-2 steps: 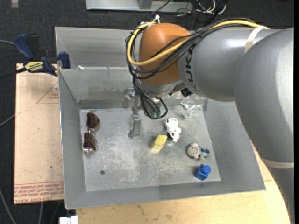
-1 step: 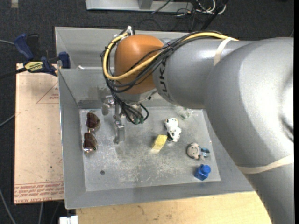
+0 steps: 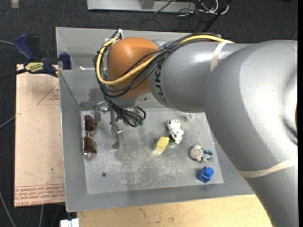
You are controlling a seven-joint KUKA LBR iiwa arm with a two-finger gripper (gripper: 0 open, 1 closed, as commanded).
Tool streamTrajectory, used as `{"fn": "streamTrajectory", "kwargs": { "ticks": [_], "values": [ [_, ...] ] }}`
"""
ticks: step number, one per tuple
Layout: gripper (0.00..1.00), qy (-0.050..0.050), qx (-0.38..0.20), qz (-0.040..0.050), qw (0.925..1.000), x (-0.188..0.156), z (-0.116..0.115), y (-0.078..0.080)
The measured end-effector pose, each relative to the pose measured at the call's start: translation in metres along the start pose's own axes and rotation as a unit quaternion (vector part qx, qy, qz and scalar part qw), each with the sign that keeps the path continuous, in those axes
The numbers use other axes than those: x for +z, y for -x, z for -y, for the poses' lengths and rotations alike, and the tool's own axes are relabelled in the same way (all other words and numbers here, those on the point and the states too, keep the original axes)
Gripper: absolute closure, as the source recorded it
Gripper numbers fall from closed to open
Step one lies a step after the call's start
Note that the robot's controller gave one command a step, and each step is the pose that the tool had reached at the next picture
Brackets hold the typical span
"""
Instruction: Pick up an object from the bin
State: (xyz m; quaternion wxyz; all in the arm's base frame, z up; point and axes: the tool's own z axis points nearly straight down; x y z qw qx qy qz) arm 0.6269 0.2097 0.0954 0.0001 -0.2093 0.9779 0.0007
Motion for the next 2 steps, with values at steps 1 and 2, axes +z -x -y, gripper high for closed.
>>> {"fn": "streamTrajectory", "kwargs": {
  "ticks": [1, 2],
  "values": [
    [0.00, 0.000, -0.044, 0.0027, 0.9990, -0.005, -0.041, 0.021],
    [0.00, -0.002, -0.126, 0.0010, 0.9920, 0.025, -0.035, 0.020]
  ]
}}
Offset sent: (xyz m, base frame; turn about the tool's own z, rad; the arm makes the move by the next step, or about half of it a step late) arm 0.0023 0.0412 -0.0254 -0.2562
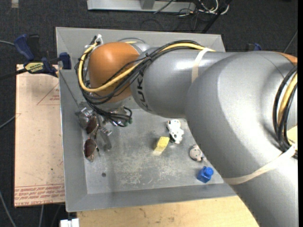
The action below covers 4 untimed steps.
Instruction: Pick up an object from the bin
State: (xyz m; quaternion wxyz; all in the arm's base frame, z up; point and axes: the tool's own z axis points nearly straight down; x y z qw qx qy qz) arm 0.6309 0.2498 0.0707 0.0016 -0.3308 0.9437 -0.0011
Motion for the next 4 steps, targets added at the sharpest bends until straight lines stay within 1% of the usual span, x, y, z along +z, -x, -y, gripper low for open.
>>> {"fn": "streamTrajectory", "kwargs": {
  "ticks": [1, 2, 3, 4],
  "values": [
    [1.00, 0.002, -0.113, 0.0015, 0.9936, 0.000, -0.003, 0.003],
    [1.00, 0.002, -0.112, 0.0013, 0.9937, 0.000, -0.003, 0.003],
    [1.00, 0.004, -0.113, -0.0039, 0.9936, -0.019, -0.004, 0.000],
    [1.00, 0.003, -0.113, -0.0018, 0.9936, -0.041, -0.004, 0.002]
  ]
}}
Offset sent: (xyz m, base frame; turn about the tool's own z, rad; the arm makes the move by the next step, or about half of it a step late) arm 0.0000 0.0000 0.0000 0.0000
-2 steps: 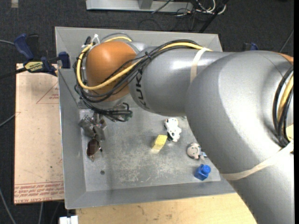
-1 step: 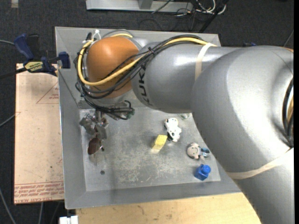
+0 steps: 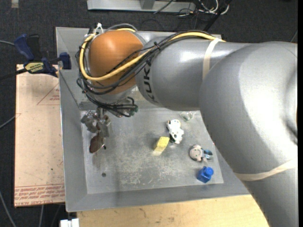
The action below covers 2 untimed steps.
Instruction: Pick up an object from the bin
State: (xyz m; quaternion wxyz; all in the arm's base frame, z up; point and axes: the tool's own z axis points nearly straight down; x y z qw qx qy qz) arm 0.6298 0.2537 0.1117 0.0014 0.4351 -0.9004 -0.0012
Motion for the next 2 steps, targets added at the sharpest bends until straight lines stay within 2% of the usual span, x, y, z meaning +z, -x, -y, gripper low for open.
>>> {"fn": "streamTrajectory", "kwargs": {
  "ticks": [1, 2],
  "values": [
    [1.00, -0.002, 0.001, 0.0037, 1.0000, -0.037, 0.001, 0.001],
    [1.00, -0.001, 0.002, 0.0020, 1.0000, -0.020, 0.000, 0.000]
  ]
}}
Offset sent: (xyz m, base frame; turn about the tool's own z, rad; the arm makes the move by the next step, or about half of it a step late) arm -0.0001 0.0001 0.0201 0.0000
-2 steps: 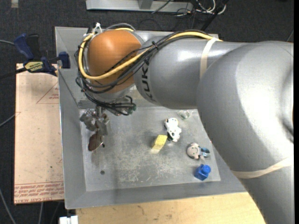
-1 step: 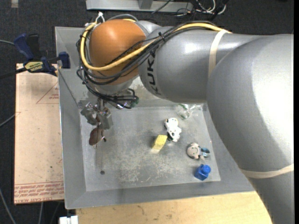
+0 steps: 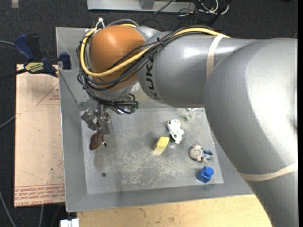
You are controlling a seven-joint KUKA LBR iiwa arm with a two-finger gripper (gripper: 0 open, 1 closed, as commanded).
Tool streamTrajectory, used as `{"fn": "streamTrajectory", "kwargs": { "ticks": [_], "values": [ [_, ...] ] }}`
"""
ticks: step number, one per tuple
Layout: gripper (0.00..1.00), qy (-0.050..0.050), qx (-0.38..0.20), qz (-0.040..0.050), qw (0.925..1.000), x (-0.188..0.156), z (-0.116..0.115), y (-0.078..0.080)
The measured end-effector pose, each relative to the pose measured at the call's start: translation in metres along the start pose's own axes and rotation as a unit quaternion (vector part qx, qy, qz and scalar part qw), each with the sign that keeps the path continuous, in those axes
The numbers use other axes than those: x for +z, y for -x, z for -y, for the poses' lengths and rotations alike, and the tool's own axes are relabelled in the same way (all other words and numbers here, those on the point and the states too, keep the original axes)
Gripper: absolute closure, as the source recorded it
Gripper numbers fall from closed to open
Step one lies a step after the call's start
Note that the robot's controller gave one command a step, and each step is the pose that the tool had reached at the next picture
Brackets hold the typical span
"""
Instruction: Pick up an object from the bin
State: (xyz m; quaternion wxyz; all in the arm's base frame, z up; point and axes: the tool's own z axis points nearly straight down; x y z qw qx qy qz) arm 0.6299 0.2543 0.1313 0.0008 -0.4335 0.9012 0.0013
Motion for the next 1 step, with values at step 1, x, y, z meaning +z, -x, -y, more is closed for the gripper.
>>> {"fn": "streamTrajectory", "kwargs": {
  "ticks": [1],
  "values": [
    [1.00, -0.003, 0.001, 0.0036, 1.0000, -0.0613, 0.0017, 0.0029]
  ]
}}
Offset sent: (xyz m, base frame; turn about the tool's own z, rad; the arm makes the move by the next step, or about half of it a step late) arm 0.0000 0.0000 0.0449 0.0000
